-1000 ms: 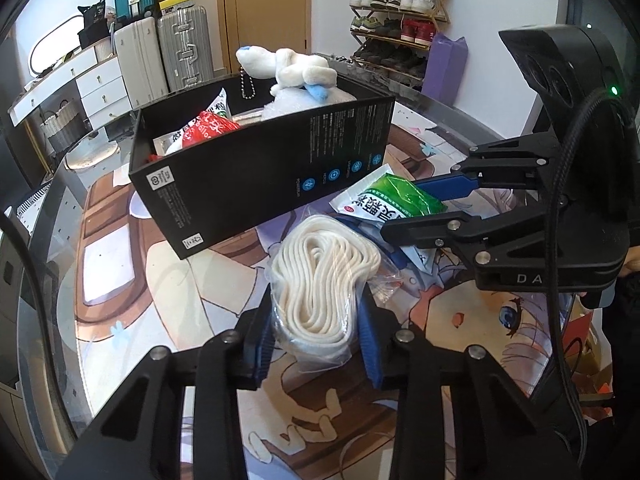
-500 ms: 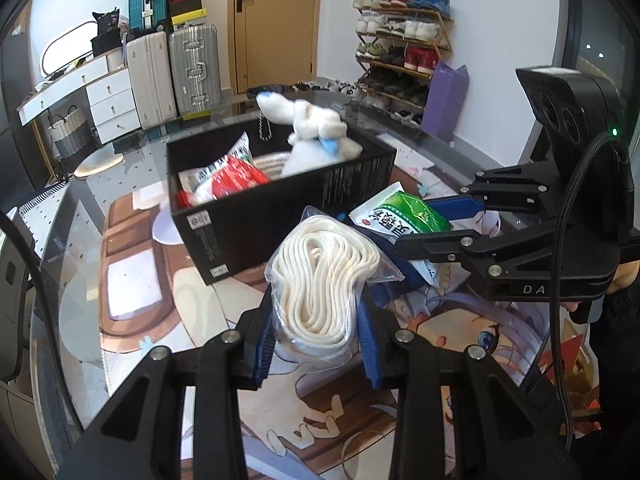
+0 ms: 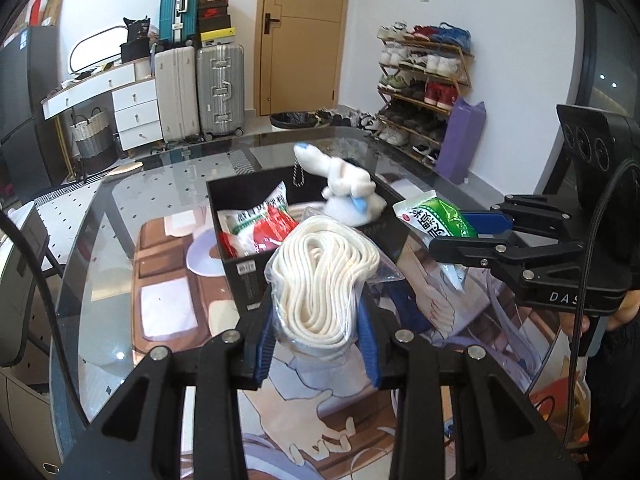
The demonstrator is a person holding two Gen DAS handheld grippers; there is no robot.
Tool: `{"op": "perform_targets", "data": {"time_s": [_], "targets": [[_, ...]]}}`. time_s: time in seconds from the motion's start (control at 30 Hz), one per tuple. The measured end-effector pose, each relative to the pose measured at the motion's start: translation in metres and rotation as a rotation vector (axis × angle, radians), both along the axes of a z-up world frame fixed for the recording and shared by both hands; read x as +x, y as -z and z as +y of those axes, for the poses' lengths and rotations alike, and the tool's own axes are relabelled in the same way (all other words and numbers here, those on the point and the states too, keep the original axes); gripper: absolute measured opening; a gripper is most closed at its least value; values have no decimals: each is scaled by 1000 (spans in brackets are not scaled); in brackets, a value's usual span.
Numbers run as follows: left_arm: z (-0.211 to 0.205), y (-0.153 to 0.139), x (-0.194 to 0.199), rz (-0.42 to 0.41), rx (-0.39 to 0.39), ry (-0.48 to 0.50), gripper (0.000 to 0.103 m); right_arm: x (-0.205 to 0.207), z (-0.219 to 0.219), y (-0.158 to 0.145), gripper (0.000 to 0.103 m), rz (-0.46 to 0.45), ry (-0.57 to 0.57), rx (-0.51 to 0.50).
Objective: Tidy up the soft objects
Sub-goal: 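Lift the green packet with the right gripper while the left gripper carries the rope coil over the box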
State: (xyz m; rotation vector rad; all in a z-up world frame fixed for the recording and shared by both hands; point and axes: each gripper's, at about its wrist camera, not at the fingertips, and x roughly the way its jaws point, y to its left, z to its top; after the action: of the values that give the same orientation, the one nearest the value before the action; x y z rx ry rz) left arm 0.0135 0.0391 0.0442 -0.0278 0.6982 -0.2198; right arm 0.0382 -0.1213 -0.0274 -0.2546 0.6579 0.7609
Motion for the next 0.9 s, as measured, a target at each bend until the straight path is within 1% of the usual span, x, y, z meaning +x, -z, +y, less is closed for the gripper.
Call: {"op": "perform_targets", "data": {"time_s": [0.27, 0.43, 0.9], "targets": [[11, -13, 10, -36, 1, -36, 34, 7, 4, -18, 32, -24, 10, 6], [16, -18, 19, -49, -4, -65, 34, 17, 5, -23, 33, -30, 14, 20], [21, -9, 54, -43, -11, -123, 34, 62, 8, -30, 32, -25, 30, 78]]}}
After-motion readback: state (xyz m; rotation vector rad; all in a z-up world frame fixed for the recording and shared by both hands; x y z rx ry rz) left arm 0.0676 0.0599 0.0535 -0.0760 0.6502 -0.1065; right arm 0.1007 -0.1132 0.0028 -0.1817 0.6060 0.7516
